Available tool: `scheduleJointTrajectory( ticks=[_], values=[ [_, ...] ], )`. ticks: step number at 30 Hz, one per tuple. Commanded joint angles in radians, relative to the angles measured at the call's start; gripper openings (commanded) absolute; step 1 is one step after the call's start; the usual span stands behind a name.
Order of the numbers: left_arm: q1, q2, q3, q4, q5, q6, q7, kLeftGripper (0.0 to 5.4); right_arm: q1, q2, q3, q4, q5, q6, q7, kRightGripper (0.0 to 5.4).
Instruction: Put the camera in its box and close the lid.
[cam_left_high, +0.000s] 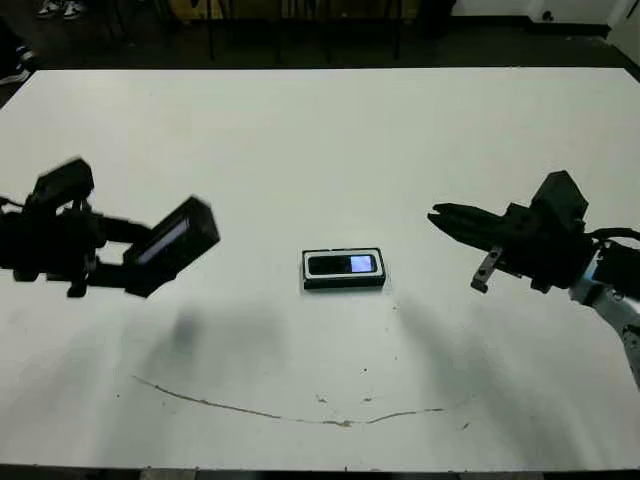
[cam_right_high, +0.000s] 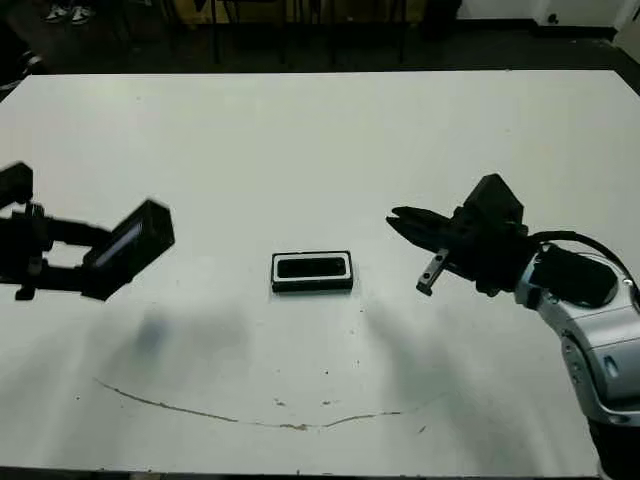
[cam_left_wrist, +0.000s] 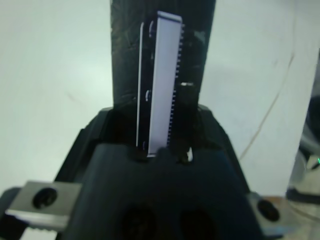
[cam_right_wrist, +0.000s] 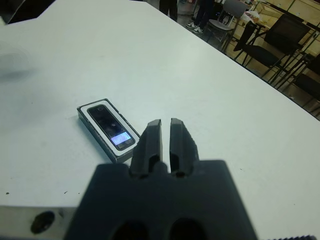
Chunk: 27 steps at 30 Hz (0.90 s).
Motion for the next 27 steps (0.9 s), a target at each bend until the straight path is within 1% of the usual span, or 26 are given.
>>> scheduleJointTrajectory(
  ticks=[1, 3, 6, 9, 11, 16, 20, 24, 27],
  values=[
    [-0.023, -0.062, -0.006, 0.020, -0.006, -0.031, 0.047, 2.55, 0.010, 0.021, 0.015, 0.024, 0.006, -0.010, 0.000, 0.00],
    [-0.045, -0.090, -0.031, 0.039, 0.008, -0.045, 0.067, 2.55, 0.009, 0.031, 0.019, 0.032, 0.008, -0.009, -0.002, 0.00],
    [-0.090, -0.106, -0.100, 0.076, 0.051, -0.055, 0.069, 2.55, 0.008, 0.050, 0.023, 0.054, 0.013, -0.023, 0.002, 0.00],
    [-0.161, -0.132, -0.198, 0.144, 0.107, -0.065, 0.042, 2.55, 0.005, 0.056, 0.031, 0.064, 0.006, -0.025, 0.000, 0.00],
    [-0.205, -0.163, -0.254, 0.192, 0.141, -0.081, 0.031, 2.55, 0.005, 0.057, 0.034, 0.061, 0.001, -0.021, -0.009, 0.00],
    [-0.295, -0.264, -0.348, 0.312, 0.188, -0.074, 0.013, 2.55, 0.010, 0.066, 0.031, 0.056, 0.007, -0.019, -0.027, 0.00],
    [-0.330, -0.334, -0.382, 0.392, 0.217, -0.093, 0.018, 2.55, 0.018, 0.081, 0.020, 0.061, 0.019, -0.024, -0.035, 0.00],
    [-0.356, -0.388, -0.410, 0.473, 0.246, -0.116, 0.003, 2.55, 0.025, 0.100, 0.011, 0.085, 0.023, -0.065, -0.028, 0.00],
    [-0.370, -0.412, -0.424, 0.515, 0.262, -0.119, -0.011, 2.55, 0.025, 0.095, 0.014, 0.083, 0.019, -0.062, -0.035, 0.00]
  ],
)
